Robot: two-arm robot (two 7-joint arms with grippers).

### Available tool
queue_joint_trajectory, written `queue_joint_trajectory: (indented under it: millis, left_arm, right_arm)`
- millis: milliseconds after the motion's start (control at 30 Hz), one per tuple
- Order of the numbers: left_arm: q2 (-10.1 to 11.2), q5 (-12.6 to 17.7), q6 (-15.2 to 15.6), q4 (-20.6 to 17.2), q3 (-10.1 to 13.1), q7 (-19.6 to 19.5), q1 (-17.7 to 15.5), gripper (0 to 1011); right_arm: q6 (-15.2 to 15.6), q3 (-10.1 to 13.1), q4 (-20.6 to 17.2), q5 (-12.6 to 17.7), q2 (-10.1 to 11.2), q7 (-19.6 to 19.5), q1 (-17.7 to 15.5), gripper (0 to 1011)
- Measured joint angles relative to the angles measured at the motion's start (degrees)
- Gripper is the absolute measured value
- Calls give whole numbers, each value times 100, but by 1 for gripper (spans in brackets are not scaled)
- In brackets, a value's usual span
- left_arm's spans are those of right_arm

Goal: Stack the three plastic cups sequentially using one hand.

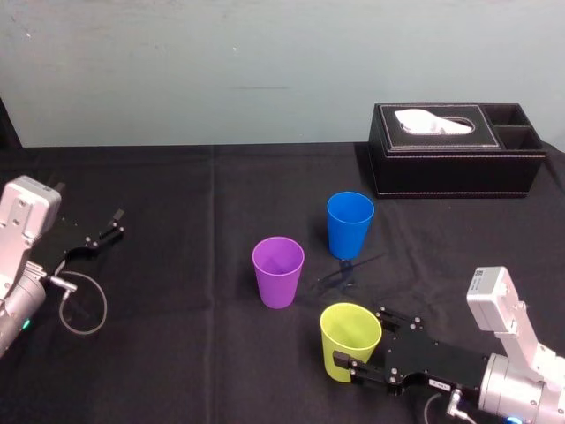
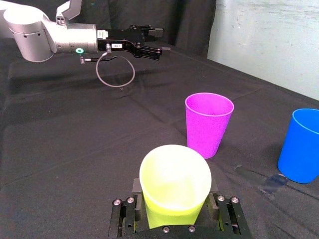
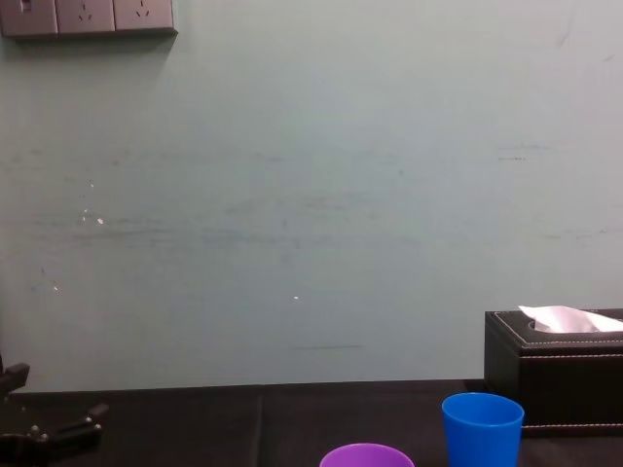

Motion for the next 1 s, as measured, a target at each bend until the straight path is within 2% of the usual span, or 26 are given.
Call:
queue_joint_trajectory:
  millis: [233, 600, 800, 1000]
  left_arm:
    - [0, 0, 0, 0, 0, 0, 0, 1010]
    - [0, 0, 0, 0, 0, 0, 0, 1010]
    - [0, 0, 0, 0, 0, 0, 0, 1010]
    - [0, 0, 0, 0, 0, 0, 0, 1010]
  right_arm:
    - [103, 111, -181, -11, 39, -184, -100, 739]
    - [547, 472, -811, 107, 266, -451, -227, 739]
    - [694, 557, -982, 156, 258, -511, -51, 739]
    - [844, 476, -1027, 91, 131, -570, 299, 738]
